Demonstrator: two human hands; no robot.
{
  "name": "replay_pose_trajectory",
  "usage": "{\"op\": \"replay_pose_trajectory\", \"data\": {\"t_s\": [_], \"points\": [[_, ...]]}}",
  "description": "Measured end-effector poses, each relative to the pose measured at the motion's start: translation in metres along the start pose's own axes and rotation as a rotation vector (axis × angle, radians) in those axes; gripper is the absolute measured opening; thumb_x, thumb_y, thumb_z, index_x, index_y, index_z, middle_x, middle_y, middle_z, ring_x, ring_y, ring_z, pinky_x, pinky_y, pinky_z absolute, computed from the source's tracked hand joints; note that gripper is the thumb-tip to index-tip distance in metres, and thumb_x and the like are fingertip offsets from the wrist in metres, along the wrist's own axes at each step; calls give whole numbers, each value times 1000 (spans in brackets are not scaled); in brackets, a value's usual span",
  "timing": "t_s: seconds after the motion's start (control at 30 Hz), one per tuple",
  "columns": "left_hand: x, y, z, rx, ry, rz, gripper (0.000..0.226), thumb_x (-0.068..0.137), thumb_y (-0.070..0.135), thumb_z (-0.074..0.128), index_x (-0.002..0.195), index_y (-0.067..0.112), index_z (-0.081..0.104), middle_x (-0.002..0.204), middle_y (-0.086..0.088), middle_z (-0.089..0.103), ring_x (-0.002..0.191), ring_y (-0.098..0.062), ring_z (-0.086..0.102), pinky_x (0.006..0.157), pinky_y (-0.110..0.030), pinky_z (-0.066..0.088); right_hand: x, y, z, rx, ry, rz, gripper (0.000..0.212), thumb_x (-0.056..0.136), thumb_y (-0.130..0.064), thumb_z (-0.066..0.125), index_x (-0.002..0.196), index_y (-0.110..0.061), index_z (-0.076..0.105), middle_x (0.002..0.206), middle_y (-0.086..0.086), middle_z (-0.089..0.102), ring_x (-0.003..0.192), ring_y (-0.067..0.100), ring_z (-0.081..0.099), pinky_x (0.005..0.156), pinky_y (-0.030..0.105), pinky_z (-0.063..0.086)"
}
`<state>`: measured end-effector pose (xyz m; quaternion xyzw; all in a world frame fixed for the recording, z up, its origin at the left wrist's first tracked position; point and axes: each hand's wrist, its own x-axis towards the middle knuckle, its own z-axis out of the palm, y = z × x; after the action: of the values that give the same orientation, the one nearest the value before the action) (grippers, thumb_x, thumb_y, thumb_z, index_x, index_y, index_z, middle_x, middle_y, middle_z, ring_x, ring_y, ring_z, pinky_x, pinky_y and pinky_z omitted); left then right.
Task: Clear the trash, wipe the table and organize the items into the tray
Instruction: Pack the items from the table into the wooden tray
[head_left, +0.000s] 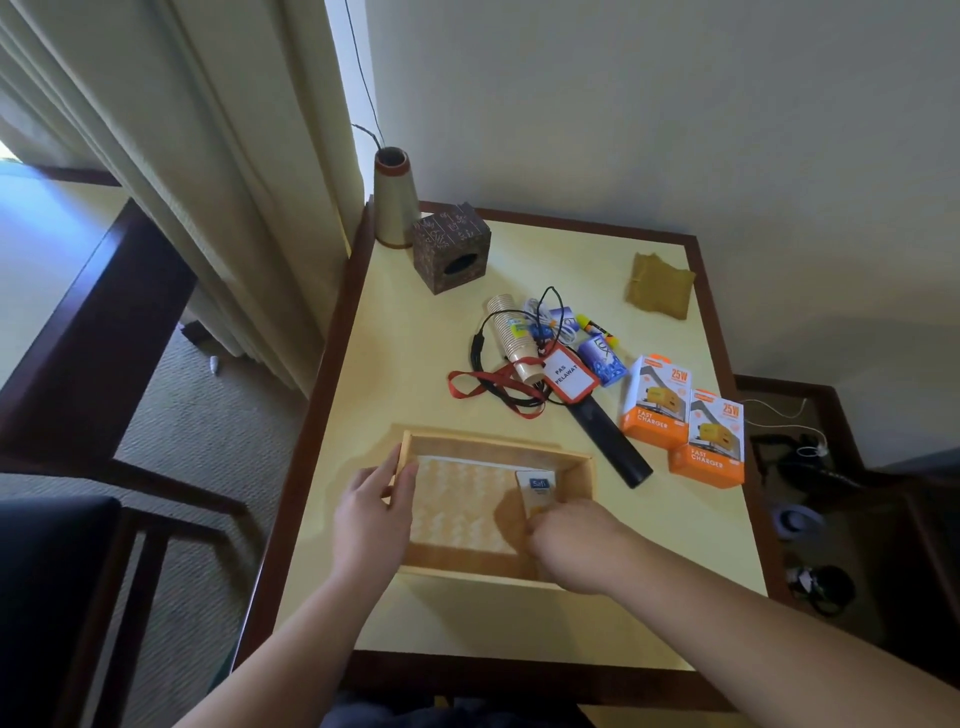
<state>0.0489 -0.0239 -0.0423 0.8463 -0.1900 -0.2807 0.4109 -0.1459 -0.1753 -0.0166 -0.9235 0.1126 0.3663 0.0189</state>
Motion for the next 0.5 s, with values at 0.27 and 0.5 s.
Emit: {"op": "replay_pose_trajectory", "data": {"t_s": [0.27,0.5], "points": [[-1,1,3,4,33,-20,46,101,55,57,145,41,60,106,14,62,94,-3,61,73,-17,43,9,5,3,-6,76,-13,34,94,-17,59,126,-10,68,131,11,64,125,32,54,110,44,40],[-3,3,7,55,79,-35,44,101,53,59,143,40,62,105,15,64,94,-2,61,80,-27,43,10,6,1,-231,-47,-6,34,98,-22,57,128,-12,69,125,10,71,131,32,55,128,52,5]]}}
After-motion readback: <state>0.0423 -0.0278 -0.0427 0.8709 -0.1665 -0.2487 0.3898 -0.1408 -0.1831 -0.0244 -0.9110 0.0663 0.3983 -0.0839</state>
